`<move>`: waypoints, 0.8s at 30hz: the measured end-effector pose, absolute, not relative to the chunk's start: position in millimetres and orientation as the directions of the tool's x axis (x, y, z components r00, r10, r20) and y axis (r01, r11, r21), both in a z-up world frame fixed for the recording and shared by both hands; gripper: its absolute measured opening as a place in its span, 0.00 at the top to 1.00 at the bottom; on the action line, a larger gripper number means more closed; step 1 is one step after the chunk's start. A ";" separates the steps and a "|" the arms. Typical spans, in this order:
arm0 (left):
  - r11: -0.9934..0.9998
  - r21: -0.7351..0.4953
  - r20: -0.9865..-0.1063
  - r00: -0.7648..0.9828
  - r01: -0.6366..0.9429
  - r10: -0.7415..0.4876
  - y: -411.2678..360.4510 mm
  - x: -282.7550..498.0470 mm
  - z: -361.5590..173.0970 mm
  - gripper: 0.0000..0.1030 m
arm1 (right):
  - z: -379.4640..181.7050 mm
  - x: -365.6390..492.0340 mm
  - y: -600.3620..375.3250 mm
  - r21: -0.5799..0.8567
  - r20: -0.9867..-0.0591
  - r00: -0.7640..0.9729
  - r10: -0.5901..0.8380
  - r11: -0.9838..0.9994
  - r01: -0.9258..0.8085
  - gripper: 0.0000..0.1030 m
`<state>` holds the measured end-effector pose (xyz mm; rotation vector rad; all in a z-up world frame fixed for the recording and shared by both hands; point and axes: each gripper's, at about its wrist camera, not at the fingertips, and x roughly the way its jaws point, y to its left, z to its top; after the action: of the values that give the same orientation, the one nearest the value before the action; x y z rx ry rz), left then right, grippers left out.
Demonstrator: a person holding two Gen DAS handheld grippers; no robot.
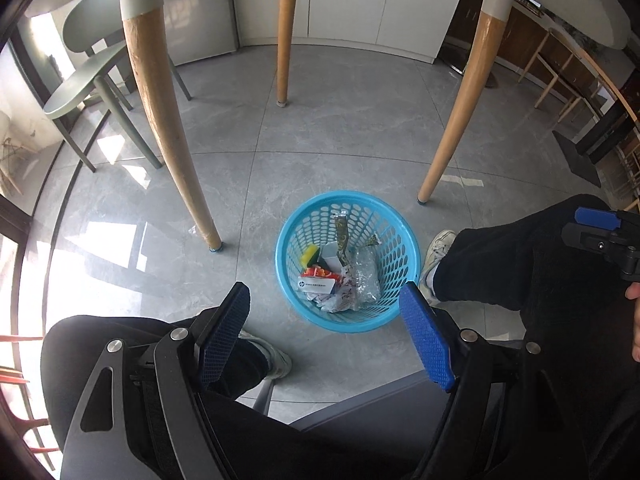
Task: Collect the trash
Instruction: 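Raise both tools back up toward the blue packet and white container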
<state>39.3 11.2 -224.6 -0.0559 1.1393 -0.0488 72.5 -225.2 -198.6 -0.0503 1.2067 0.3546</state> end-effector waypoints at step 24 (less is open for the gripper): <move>0.998 -0.018 -0.732 0.681 -0.054 0.024 56.7 21.0 -85.7 0.26 | -36.7 70.5 -204.6 0.109 -0.732 0.582 0.354 0.904 -0.412 0.18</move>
<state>21.0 56.7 -85.7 -0.0395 0.8204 0.0437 70.5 -204.6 -36.7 -0.0756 0.8373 0.4478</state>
